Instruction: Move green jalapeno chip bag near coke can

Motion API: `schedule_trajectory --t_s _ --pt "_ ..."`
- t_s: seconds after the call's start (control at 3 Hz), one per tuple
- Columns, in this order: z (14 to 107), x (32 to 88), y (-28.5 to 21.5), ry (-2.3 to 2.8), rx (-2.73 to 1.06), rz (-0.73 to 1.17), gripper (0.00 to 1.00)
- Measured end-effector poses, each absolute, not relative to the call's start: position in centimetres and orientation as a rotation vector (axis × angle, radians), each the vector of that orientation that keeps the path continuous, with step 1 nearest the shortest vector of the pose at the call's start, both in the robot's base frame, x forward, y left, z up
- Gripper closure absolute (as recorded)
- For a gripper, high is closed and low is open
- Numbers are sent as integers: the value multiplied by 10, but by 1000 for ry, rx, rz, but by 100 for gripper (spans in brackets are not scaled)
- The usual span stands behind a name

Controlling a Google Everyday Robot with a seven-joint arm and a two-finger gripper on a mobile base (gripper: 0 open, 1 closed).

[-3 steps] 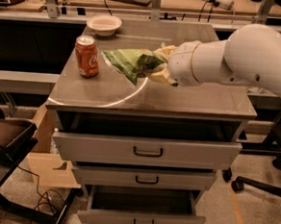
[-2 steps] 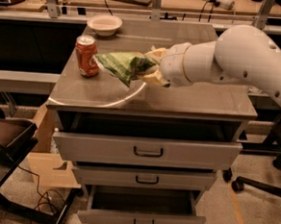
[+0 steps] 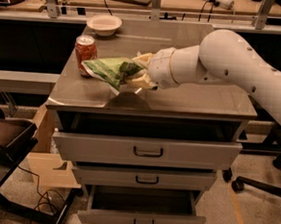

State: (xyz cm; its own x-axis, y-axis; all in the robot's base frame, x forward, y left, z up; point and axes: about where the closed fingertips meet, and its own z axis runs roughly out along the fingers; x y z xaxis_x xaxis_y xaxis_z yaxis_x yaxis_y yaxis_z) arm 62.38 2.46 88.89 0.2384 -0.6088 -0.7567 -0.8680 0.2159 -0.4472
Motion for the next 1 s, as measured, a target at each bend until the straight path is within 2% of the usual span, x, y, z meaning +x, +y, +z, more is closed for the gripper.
schedule_trajectory --t_s 1.0 --pt "889 622 30 1456 -1492 322 31"
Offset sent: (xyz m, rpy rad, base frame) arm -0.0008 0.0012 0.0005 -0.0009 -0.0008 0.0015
